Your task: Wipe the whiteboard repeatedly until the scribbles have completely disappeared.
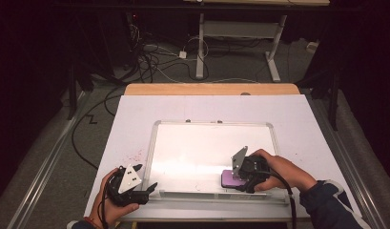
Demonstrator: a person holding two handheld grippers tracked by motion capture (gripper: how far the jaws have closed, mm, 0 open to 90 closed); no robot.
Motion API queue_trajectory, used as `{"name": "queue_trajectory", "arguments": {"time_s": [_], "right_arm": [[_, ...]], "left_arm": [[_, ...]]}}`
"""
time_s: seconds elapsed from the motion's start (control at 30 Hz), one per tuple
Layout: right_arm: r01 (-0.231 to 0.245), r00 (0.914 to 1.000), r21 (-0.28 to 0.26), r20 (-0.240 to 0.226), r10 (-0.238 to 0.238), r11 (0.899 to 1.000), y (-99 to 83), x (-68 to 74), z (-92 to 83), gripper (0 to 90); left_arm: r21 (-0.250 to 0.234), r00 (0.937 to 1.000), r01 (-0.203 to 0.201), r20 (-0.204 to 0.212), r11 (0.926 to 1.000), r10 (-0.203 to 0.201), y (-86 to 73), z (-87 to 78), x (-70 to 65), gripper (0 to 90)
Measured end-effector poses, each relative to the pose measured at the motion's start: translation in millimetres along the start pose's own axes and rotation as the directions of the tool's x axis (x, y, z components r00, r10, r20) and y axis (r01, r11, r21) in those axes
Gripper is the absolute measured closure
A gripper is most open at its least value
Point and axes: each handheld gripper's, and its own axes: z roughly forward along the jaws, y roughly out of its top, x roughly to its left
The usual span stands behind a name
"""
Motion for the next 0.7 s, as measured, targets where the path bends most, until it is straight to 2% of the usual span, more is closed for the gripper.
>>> {"name": "queue_trajectory", "arguments": {"time_s": [0.03, 0.07, 0.1, 0.3, 0.4, 0.47, 0.7], "right_arm": [[-0.007, 1.0000, -0.018, 0.002, 0.007, 1.000, -1.6, 1.3, 1.0, 41.0], [0.002, 1.0000, -0.005, -0.002, -0.002, 1.000, -2.6, 1.8, -0.5, 41.0], [0.003, 1.0000, -0.018, -0.002, -0.003, 1.000, -4.6, 2.7, 0.0, 41.1], [0.009, 0.9996, 0.015, -0.026, -0.008, 1.000, -20.0, 4.7, -6.2, 41.1], [-0.002, 0.9999, 0.007, -0.011, 0.002, 1.000, -22.2, 5.9, -6.2, 41.1], [-0.001, 1.0000, 0.015, -0.009, 0.001, 1.000, -17.1, 5.7, -5.2, 41.0], [0.022, 0.9994, -0.039, -0.027, -0.023, 0.999, 21.2, 5.2, 7.6, 41.0]], "left_arm": [[0.000, 1.0000, 0.000, 0.000, 1.0000, 0.000, 0.0, -0.1, -0.2, 20.7], [0.000, 1.0000, -0.002, 0.001, 1.0000, 0.002, 0.1, -0.3, -0.3, 20.7], [0.001, 1.0000, -0.003, 0.000, 1.0000, 0.003, 0.1, -0.4, -0.6, 20.7], [-0.004, 1.0000, 0.002, -0.002, 1.0000, -0.002, -0.9, -1.5, -0.8, 20.7], [-0.003, 1.0000, 0.005, -0.002, 1.0000, -0.005, -1.0, -1.2, -0.4, 20.7], [-0.001, 1.0000, 0.002, -0.002, 1.0000, -0.002, -0.4, -0.9, -0.4, 20.7], [-0.001, 1.0000, 0.001, 0.003, 1.0000, -0.001, -0.4, -0.4, 0.1, 20.7]]}}
